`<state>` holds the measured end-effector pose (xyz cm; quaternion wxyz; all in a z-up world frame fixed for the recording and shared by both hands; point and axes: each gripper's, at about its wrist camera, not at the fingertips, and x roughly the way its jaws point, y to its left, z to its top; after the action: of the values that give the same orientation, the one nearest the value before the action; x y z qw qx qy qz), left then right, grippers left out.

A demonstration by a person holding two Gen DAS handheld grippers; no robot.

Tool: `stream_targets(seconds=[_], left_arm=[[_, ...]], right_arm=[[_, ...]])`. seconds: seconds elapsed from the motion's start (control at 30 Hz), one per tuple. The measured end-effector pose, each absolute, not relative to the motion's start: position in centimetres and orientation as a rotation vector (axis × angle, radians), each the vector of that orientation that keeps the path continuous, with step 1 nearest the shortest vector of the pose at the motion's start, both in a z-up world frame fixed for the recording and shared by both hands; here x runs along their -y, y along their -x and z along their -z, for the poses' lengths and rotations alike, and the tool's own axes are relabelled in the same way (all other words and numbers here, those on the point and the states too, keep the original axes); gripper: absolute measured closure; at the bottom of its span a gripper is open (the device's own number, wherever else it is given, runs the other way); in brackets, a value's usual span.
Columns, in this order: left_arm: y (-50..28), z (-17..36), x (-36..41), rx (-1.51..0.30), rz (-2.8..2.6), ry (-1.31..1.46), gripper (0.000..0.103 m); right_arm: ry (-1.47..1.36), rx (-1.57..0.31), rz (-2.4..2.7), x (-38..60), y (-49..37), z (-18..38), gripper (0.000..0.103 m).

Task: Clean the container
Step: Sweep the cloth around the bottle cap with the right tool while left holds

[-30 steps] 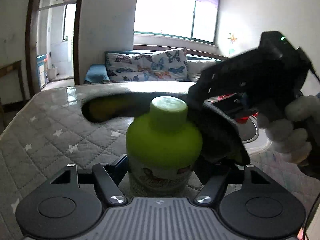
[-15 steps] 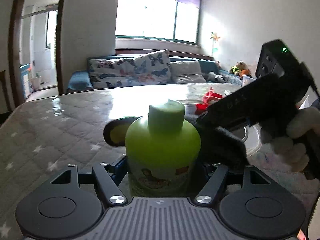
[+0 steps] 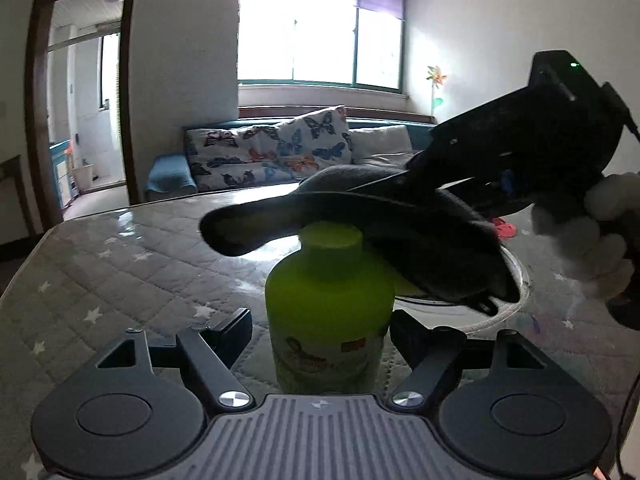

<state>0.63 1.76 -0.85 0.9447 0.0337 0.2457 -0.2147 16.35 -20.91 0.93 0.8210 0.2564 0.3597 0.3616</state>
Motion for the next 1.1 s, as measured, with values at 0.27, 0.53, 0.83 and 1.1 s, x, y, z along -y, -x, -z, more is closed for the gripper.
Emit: stream_targets(seconds=[0.27,0.53,0.83,1.1], left_arm=[[-0.3,0.9,-2.0,-0.508,0.403,-0.027,0.025],[0.7,0.7,-3.2,-0.510,0.377,-0.016,0.024],[2.4,0.7,-4.7,-0.513,0.337,0.014,0.024],[2.4,0.6,-4.7,-0.516,0.332,0.020,0.024]], right_arm=[[-0.572,-0.850,-0.712,19.9,-17.7,2.6,0.088],[-0.382,-0.911,-0.669,19.2,-16.6,5.1,0.088],[-0.305,-0.901,-0.700,19.4,-13.0,3.8,0.088],[-0.402,-0.768,-0.747,20.0,-13.1,-1.1,0.088]])
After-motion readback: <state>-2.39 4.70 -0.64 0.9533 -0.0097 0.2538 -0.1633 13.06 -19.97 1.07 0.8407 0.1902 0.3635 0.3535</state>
